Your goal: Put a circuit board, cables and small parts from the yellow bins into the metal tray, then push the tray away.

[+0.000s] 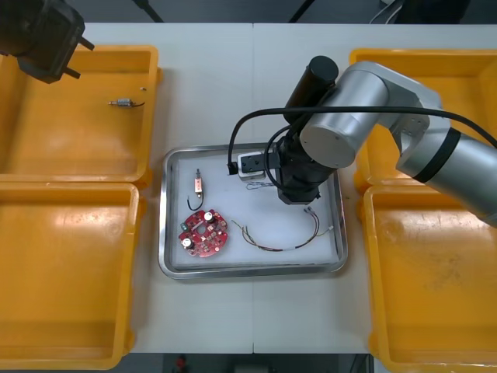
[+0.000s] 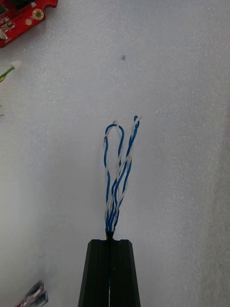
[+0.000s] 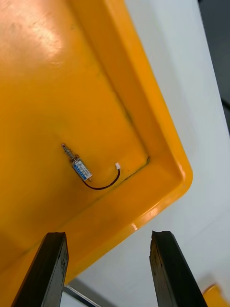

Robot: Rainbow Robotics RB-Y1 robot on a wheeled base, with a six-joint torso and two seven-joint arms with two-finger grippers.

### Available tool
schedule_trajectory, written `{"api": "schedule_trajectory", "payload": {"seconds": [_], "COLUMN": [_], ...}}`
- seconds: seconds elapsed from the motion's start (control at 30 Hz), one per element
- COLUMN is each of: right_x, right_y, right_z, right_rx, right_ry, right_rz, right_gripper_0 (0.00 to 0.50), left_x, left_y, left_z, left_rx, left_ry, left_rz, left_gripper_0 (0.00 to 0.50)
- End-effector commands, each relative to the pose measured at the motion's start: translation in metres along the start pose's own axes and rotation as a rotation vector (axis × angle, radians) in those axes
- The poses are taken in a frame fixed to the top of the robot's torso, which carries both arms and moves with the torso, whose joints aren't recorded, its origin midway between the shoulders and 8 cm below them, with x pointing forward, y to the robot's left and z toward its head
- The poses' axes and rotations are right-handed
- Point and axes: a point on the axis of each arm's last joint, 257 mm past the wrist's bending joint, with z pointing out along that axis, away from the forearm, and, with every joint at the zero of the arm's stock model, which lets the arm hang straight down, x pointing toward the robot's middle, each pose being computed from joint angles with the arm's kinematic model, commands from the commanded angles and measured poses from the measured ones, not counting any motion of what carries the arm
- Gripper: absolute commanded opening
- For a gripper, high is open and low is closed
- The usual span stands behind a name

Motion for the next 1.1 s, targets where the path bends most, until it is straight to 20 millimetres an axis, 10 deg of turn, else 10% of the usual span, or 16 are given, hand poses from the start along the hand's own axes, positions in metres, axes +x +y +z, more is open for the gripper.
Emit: {"api": "schedule_trajectory", "payload": {"seconds": [0.03,0.17,0.2,0.27,0.3,0.73,1.1], "right_x": [-0.032,-0.031,-0.031,-0.029,-0.028,-0.001,0.053], "right_y": [-0.018,-0.015,-0.011,-0.01,-0.008,-0.025,-0.041], "right_z": [0.0,0.003,0.003,0.001,-0.001,-0.07,-0.145], "right_rx": [0.037,0.02,0.005,-0.007,-0.018,-0.005,0.05], "right_ry": [-0.04,-0.038,-0.037,-0.035,-0.038,0.029,0.09], "right_rz": [-0.026,-0.02,-0.016,-0.007,0.0,0.068,0.524], "right_gripper_0": [0.004,0.19,0.333,0.363,0.5,0.5,0.5], "left_x": [-0.021,-0.021,-0.017,-0.016,-0.018,-0.013,-0.001], "left_y": [-0.019,-0.014,-0.008,-0.005,-0.004,-0.017,-0.015], "left_z": [-0.006,0.008,0.017,0.025,0.029,0.066,0.083], "left_rx": [0.039,0.031,0.013,0.005,0.004,0.016,-0.013], "left_ry": [-0.104,-0.151,-0.156,-0.163,-0.174,-0.225,-0.242], "left_rz": [-0.096,-0.149,-0.156,-0.155,-0.155,-0.173,-0.155], "left_gripper_0": [0.5,0.5,0.5,0.5,0.5,0.5,0.5]}}
